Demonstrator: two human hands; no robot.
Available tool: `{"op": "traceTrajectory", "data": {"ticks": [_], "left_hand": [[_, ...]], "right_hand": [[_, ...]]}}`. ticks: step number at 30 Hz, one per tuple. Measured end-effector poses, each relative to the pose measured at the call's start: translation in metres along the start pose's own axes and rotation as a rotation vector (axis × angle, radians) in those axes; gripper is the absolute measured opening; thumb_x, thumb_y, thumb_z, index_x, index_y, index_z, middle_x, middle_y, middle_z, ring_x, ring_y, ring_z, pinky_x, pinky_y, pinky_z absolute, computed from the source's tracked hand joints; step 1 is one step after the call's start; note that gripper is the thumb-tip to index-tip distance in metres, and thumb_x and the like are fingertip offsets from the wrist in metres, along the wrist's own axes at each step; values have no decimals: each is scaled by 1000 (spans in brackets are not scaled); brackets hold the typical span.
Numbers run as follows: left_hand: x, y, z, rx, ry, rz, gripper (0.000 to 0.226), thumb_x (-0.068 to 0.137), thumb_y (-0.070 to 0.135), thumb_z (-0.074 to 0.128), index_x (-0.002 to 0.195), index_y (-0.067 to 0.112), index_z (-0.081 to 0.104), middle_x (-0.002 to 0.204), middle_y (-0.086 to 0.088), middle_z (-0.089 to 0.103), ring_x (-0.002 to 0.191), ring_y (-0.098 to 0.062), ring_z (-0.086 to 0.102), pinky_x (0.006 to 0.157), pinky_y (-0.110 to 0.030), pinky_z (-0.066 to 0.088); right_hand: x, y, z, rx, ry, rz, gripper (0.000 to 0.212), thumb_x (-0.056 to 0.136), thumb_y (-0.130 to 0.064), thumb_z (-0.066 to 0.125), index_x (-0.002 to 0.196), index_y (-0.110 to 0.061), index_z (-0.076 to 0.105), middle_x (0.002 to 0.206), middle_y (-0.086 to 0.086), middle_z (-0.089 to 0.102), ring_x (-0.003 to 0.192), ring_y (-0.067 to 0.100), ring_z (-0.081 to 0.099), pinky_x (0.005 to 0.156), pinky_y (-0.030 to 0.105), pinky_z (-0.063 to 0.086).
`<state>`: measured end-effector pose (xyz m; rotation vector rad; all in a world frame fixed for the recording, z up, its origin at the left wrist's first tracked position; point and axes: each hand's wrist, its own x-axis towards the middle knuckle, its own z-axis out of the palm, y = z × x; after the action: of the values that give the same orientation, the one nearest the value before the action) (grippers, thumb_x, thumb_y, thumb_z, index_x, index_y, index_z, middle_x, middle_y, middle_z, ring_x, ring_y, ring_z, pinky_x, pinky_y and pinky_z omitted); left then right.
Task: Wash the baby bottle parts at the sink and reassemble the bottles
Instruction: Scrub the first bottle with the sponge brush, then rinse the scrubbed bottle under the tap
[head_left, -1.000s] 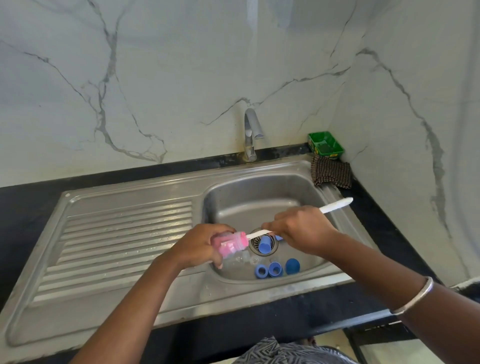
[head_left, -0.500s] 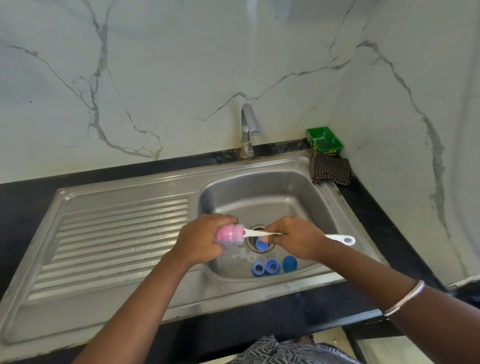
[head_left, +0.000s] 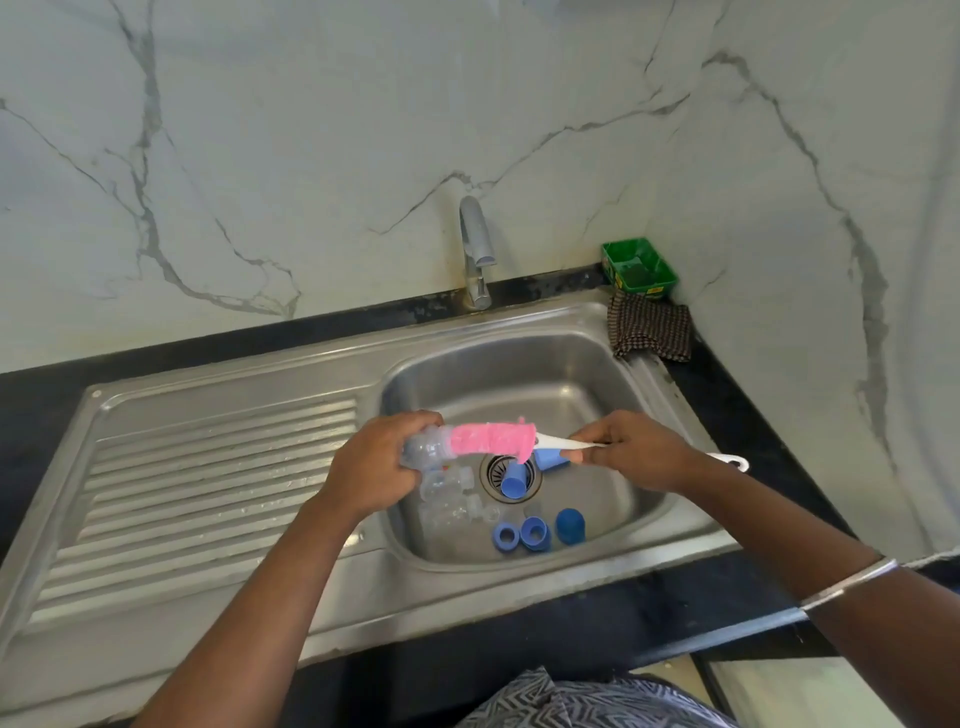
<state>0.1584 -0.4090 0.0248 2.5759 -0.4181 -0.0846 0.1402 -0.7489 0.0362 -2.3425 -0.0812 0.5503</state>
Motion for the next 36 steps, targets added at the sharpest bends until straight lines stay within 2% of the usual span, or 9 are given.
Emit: {"op": "traceTrajectory", "data": {"ticks": [4,8,12,15,19,23,26,31,36], "left_hand": [[12,0,16,-154,-35,-227,74,58,22,84,121,44,52,112,8,66,95,-19,63,80,-30,49],[24,22,41,-323,14,-307,64,62,33,89,112,45,51,102,15,63,89,-6,61,72,-19,46],[38,49,68,-425,47,-289,56,65,45,89,110,44,56,102,25,63,92,10,57,68,-8,43],[52,66,90,-448,72,-265,66,64,42,91,122,35,61,112,14,62,103,-4,57,87,-18,42],[69,80,107,-480,90,-319,65,61,46,91,118,38,62,108,14,65,99,-4,61,85,-18,46],[80,89,113,-507,93,-356,54,59,45,91,97,57,54,94,26,66,91,14,59,70,0,41],[86,92,115,-511,100,-365,56,61,38,92,93,59,52,88,33,63,88,21,55,68,3,38],[98,90,119,-532,98,-414,49,65,29,89,97,42,54,92,22,65,85,10,61,63,-7,42],[115,83,115,-539,61,-437,48,64,25,88,99,34,55,93,18,65,85,1,61,63,-15,42]], "right_hand": [[3,29,-11,-82,183,95,6,87,-52,67,85,-57,67,83,-14,72,82,6,67,76,31,52],[8,56,-15,-15,331,199,19,92,-51,60,93,-35,69,76,-12,62,80,13,62,69,28,43],[16,77,-21,-38,492,282,19,99,-31,53,90,-18,63,84,5,66,82,31,62,70,35,46],[23,89,-36,-128,637,322,21,99,-18,51,98,-4,66,97,20,64,90,41,61,75,41,46],[36,99,-57,-190,741,342,22,99,-10,50,101,4,66,99,27,59,89,45,58,77,44,44],[47,111,-67,-195,761,371,24,100,-8,47,105,6,66,102,28,56,89,47,56,80,47,42],[55,122,-70,-229,740,385,24,101,-8,47,106,6,66,102,28,57,90,46,56,81,47,41],[60,135,-66,-302,731,382,25,97,-3,48,114,6,65,103,27,59,93,46,57,80,50,42],[65,125,-64,-417,733,350,51,90,-5,54,139,2,50,123,23,60,102,43,60,84,47,48]]}}
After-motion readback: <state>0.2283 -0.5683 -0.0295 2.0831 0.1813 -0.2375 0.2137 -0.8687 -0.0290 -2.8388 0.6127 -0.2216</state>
